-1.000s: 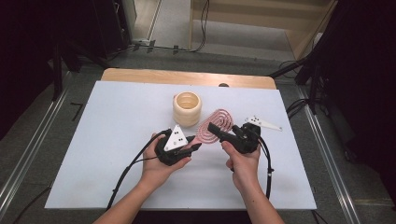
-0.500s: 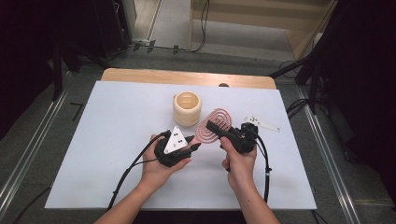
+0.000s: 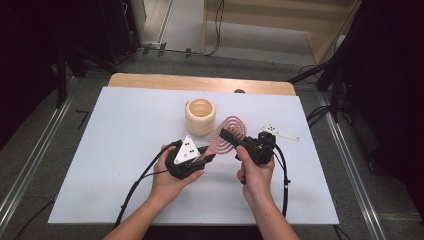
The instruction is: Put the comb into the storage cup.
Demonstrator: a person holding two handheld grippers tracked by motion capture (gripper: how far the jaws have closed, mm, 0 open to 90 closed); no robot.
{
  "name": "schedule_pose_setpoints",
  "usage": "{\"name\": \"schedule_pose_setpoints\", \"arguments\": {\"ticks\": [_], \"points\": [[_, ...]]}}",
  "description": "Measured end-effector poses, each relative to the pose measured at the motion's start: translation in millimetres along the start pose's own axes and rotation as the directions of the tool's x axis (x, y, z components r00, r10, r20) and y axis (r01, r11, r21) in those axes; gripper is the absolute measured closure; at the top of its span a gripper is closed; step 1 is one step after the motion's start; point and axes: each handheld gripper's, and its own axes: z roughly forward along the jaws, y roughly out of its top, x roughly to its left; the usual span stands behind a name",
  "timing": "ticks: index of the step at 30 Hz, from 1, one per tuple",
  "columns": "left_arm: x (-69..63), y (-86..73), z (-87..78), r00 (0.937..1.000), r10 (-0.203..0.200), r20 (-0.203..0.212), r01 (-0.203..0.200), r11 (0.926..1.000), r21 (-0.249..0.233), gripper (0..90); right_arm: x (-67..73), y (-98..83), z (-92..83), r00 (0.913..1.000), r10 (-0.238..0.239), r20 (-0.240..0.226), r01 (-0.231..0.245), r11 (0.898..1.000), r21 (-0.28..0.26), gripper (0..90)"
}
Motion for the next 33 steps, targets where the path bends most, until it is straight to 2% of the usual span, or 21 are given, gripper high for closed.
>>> {"name": "schedule_pose_setpoints", "arguments": {"ticks": [1,3,5,6,9,10,12,15,16,18,22,24,25,27,33], "points": [[0.5,-0.4,-0.8,0.9999,-0.01,0.006,0.01,0.9998,-0.015,66.7,1.6,0.2,0.1,0.9999,-0.016,0.004,0.016,1.0,-0.001,61.4],[3.3,-0.7,-3.6,0.999,-0.044,0.012,0.045,0.9983,-0.038,56.0,4.8,0.8,-0.2,0.9987,-0.048,0.019,0.048,0.999,0.007,61.6],[8.6,-1.2,-6.7,0.9958,-0.085,0.032,0.087,0.9943,-0.061,46.6,5.7,1.6,-0.3,0.9983,-0.058,0.012,0.058,0.998,0.002,61.6],[10.4,-1.5,-8.0,0.9945,-0.101,0.028,0.102,0.9926,-0.065,42.3,5.4,2.2,-0.7,0.9982,-0.06,0.008,0.06,0.998,0.003,61.6],[14.6,-3.8,-13.2,0.9932,-0.115,0.016,0.116,0.9906,-0.072,27.4,5.9,4.8,-1.6,0.9971,-0.075,0.007,0.076,0.997,-0.007,61.6],[16.3,-5.3,-16.0,0.9918,-0.125,0.024,0.127,0.9885,-0.083,23.3,6.4,5.4,-1.8,0.9968,-0.08,0.005,0.08,0.997,-0.008,61.6],[18.1,-7.9,-20.3,0.9904,-0.138,0.016,0.138,0.9861,-0.092,13.7,7.8,7.0,-2.1,0.9944,-0.104,0.016,0.105,0.995,-0.006,61.6],[21.8,-13.9,-27.7,0.9883,-0.15,0.026,0.152,0.983,-0.103,0.5,11.0,8.6,-1.9,0.9903,-0.138,0.02,0.138,0.99,-0.004,61.6],[24.1,-16.4,-30.0,0.9859,-0.161,0.044,0.165,0.9805,-0.107,0.0,11.4,9.0,-1.8,0.9894,-0.144,0.02,0.144,0.99,-0.005,61.6],[27.4,-20.7,-34.7,0.9828,-0.182,0.029,0.184,0.9767,-0.11,0.0,12.0,10.4,-1.6,0.9873,-0.158,0.017,0.158,0.987,-0.009,61.6],[33.0,-29.0,-43.7,0.9813,-0.191,0.021,0.192,0.9735,-0.124,0.0,12.1,13.4,-1.5,0.9874,-0.158,0.012,0.158,0.987,-0.018,61.6],[35.2,-33.2,-49.2,0.9804,-0.197,0.0,0.195,0.9712,-0.136,0.0,12.4,15.1,-1.4,0.9867,-0.162,0.015,0.162,0.987,-0.018,61.6],[36.9,-35.1,-51.8,0.9799,-0.199,0.007,0.198,0.9698,-0.142,0.0,12.4,15.5,-1.2,0.9861,-0.165,0.014,0.166,0.986,-0.02,61.6],[38.9,-38.3,-57.1,0.9801,-0.198,-0.012,0.194,0.9693,-0.151,0.0,12.4,16.9,-0.8,0.9847,-0.174,0.013,0.174,0.984,-0.021,61.6],[41.0,-44.1,-68.9,0.9834,-0.179,-0.029,0.172,0.9716,-0.163,0.0,13.6,20.2,0.5,0.9823,-0.187,0.008,0.187,0.982,-0.022,61.7]]}}
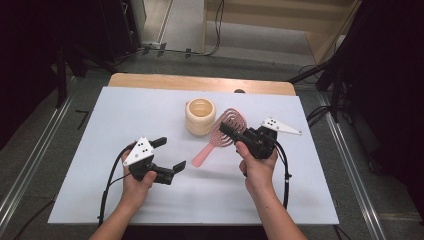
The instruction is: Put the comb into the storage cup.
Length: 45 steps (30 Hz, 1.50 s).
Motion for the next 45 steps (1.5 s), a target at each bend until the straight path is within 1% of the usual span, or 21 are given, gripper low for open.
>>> {"name": "schedule_pose_setpoints", "arguments": {"ticks": [3,5,6,8,9,12,14,16,20,22,23,26,27,29,32,35,40,43,45], "points": [[1.8,-2.0,-5.5,1.0,0.002,-0.007,-0.002,0.9999,-0.01,0.0,0.3,1.7,0.7,1.0,-0.001,-0.005,0.001,1.0,-0.001,61.7],[3.9,-4.3,-9.2,1.0,0.0,-0.008,0.0,1.0,-0.004,0.0,0.5,2.9,0.8,1.0,-0.003,-0.005,0.003,1.0,-0.001,61.8],[4.6,-5.1,-10.5,1.0,0.003,-0.009,-0.003,1.0,-0.002,0.0,0.2,3.4,0.9,0.9999,-0.01,-0.007,0.01,1.0,-0.004,61.8],[6.0,-7.8,-14.1,0.9999,0.008,-0.014,-0.008,1.0,-0.002,0.0,0.2,4.4,0.6,0.9999,-0.009,-0.007,0.009,1.0,-0.001,61.8],[7.0,-9.2,-16.1,0.9999,0.003,-0.017,-0.003,1.0,-0.004,0.0,-0.2,5.1,0.6,0.9999,-0.011,-0.008,0.011,1.0,-0.001,61.8],[10.7,-12.9,-22.7,0.9994,-0.002,-0.034,0.002,1.0,-0.007,0.0,-0.3,7.0,0.4,0.9998,-0.015,-0.01,0.015,1.0,-0.002,61.9],[13.8,-15.1,-27.4,0.9993,-0.009,-0.037,0.008,0.9999,-0.01,0.0,-0.4,8.1,0.8,0.9998,-0.017,-0.01,0.017,1.0,-0.003,61.9],[16.1,-16.7,-31.7,0.9985,-0.009,-0.055,0.009,0.9999,-0.014,0.0,-0.5,9.1,1.0,0.9998,-0.017,-0.011,0.017,1.0,-0.001,61.9],[20.6,-20.2,-40.0,0.9975,-0.011,-0.07,0.01,0.9998,-0.015,0.0,0.1,11.3,2.5,0.9994,-0.034,-0.006,0.034,0.999,-0.004,61.9],[23.5,-22.6,-44.8,0.9965,-0.021,-0.081,0.019,0.9997,-0.018,0.0,0.5,12.6,3.2,0.9995,-0.03,-0.007,0.03,1.0,-0.003,61.9],[24.6,-23.4,-46.3,0.9962,-0.022,-0.084,0.021,0.9996,-0.018,0.0,0.4,13.5,3.9,0.9993,-0.036,-0.008,0.036,0.999,-0.004,61.9],[27.9,-26.1,-52.7,0.995,-0.027,-0.097,0.024,0.9994,-0.024,0.0,0.3,15.5,4.8,0.9992,-0.039,-0.009,0.039,0.999,-0.004,62.0],[28.6,-26.4,-54.3,0.9945,-0.023,-0.102,0.02,0.9996,-0.022,0.0,0.2,16.3,5.1,0.9992,-0.04,-0.01,0.04,0.999,-0.005,61.9],[30.1,-28.1,-58.1,0.9939,-0.032,-0.105,0.029,0.9992,-0.028,0.0,-0.3,17.5,5.6,0.9988,-0.047,-0.01,0.047,0.999,-0.007,62.0],[33.8,-31.6,-63.9,0.9929,-0.037,-0.114,0.034,0.999,-0.028,0.0,-1.5,19.4,5.9,0.9989,-0.047,-0.006,0.046,0.999,-0.01,61.9],[36.5,-34.7,-69.4,0.9912,-0.039,-0.126,0.036,0.999,-0.026,0.0,-2.9,21.1,6.0,0.9989,-0.046,-0.004,0.046,0.999,-0.013,62.0],[41.2,-39.8,-78.9,0.9884,-0.048,-0.144,0.043,0.9984,-0.037,0.0,-3.8,23.7,6.0,0.9989,-0.046,-0.004,0.046,0.999,-0.018,61.9],[43.5,-43.2,-83.9,0.9874,-0.05,-0.15,0.045,0.9983,-0.038,0.0,-4.0,25.7,5.6,0.9986,-0.053,-0.001,0.053,0.998,-0.018,62.0],[45.5,-45.1,-87.7,0.9855,-0.06,-0.159,0.053,0.9977,-0.042,0.0,-4.0,27.6,5.1,0.9983,-0.058,-0.002,0.058,0.998,-0.022,62.0]]}}
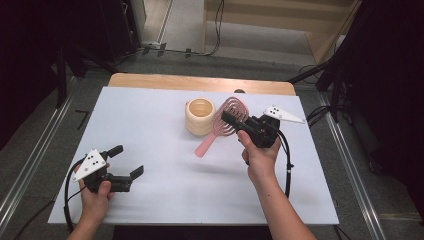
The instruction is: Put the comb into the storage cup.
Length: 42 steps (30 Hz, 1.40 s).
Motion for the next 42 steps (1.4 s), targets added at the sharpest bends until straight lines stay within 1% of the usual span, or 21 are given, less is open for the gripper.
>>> {"name": "schedule_pose_setpoints", "arguments": {"ticks": [7,10,15,22,27,33,42], "points": [[7.7,-2.3,-9.8,0.9997,-0.007,-0.023,0.007,0.9999,-0.012,0.0,-2.2,6.1,-0.7,1.0,-0.006,0.003,0.006,1.0,-0.015,62.0],[9.9,-3.2,-11.8,0.9996,-0.007,-0.027,0.007,0.9998,-0.018,0.0,-2.8,8.4,-0.7,0.9999,-0.01,0.004,0.01,1.0,-0.017,62.0],[13.3,-4.5,-16.7,0.9993,-0.006,-0.037,0.005,0.9999,-0.014,0.0,-5.9,11.4,0.0,1.0,-0.007,0.003,0.007,1.0,-0.028,62.1],[18.2,-7.7,-23.9,0.999,-0.007,-0.043,0.007,0.9999,-0.014,0.0,-11.6,15.6,1.5,1.0,0.004,0.007,-0.004,0.999,-0.037,62.2],[21.4,-9.2,-28.6,0.9986,-0.019,-0.05,0.018,0.9997,-0.018,0.0,-12.3,18.6,3.6,0.9999,-0.007,0.014,0.008,0.999,-0.043,62.2],[24.5,-10.3,-31.2,0.9983,-0.019,-0.056,0.018,0.9996,-0.024,0.0,-14.5,22.6,6.9,0.9999,-0.006,0.016,0.006,0.999,-0.046,62.2],[26.9,-11.8,-33.6,0.9979,-0.024,-0.059,0.022,0.9993,-0.031,0.0,-20.6,29.5,9.2,0.9994,-0.014,0.033,0.016,0.998,-0.058,62.3]]}}
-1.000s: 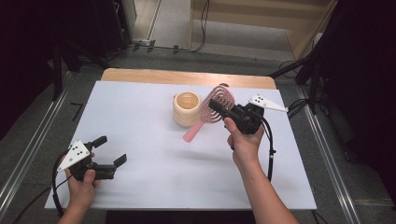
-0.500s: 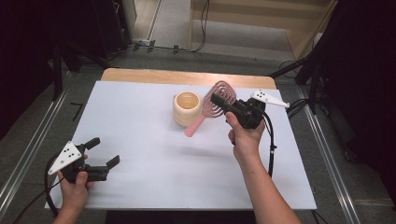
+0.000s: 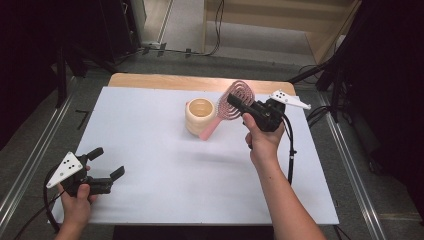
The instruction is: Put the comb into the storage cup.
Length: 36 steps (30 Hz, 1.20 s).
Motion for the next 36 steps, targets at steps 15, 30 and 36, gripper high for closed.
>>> {"name": "schedule_pose_setpoints", "arguments": {"ticks": [15,30,36], "points": [[-0.7,-0.7,-0.1,1.0,0.008,0.0,-0.008,1.0,0.001,0.0,-6.1,14.0,5.6,0.9999,0.004,0.015,-0.004,1.0,-0.029,62.3],[-1.8,-0.5,-0.6,1.0,0.008,0.002,-0.008,1.0,0.0,0.0,-12.6,27.3,15.4,0.9992,0.006,0.04,-0.004,0.998,-0.06,62.4],[-1.6,-0.3,-1.3,1.0,0.005,-0.001,-0.005,1.0,-0.007,0.0,-16.5,27.6,20.4,0.9985,0.015,0.052,-0.011,0.998,-0.069,62.4]]}}
